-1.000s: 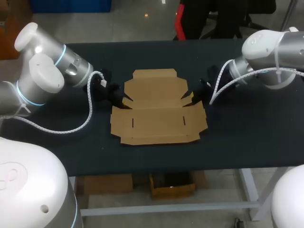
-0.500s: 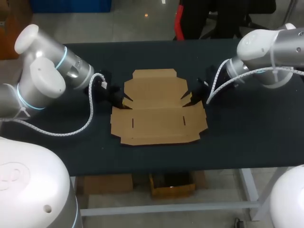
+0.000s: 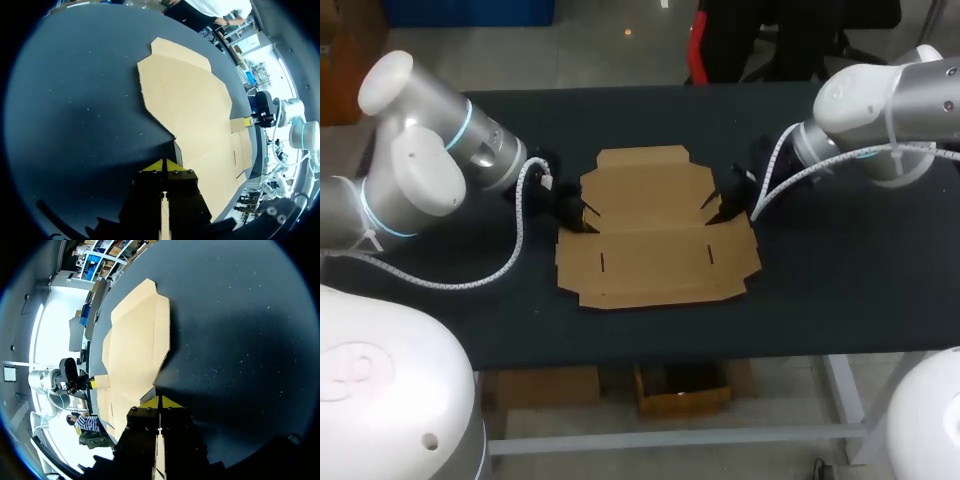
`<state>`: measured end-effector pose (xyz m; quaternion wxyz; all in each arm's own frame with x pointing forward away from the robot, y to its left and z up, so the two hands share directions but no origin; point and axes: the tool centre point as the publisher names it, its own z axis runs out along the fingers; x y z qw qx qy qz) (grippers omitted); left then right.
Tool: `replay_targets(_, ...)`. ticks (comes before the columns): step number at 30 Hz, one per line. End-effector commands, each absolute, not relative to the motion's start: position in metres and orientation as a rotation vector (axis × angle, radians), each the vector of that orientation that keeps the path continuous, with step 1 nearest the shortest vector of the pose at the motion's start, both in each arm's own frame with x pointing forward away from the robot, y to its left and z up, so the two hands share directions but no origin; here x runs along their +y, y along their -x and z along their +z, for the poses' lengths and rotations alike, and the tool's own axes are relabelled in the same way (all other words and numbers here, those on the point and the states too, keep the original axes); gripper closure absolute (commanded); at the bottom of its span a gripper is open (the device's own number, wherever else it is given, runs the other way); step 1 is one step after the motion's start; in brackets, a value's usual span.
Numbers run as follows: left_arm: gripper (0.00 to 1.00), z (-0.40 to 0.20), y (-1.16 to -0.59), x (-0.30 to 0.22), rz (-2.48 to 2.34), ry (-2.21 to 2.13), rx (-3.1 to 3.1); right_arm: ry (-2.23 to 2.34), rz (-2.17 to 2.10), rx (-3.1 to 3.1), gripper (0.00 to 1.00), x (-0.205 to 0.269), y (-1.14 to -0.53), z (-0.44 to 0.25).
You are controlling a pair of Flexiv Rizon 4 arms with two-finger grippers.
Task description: Assemble the packaging by folding the flat box into shape, placing the metal phone stand inside, and closing the box properly
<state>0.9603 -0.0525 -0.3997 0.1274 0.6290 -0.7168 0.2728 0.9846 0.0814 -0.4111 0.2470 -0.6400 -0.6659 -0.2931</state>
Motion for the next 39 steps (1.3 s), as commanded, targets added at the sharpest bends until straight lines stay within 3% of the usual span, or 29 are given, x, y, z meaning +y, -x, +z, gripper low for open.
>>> replay_targets(1, 1.0, -0.396, -0.956, -0.057, 0.78, -1.858, -2.103, 1.753, -0.794, -1.824, 1.0, 0.083, -0.983, -0.407)
replay_targets(39, 1.0, -0.384, -0.959, -0.059, 0.743, -1.958, -2.067, 1.748, -0.771, -1.851, 1.0, 0.095, -0.984, -0.405)
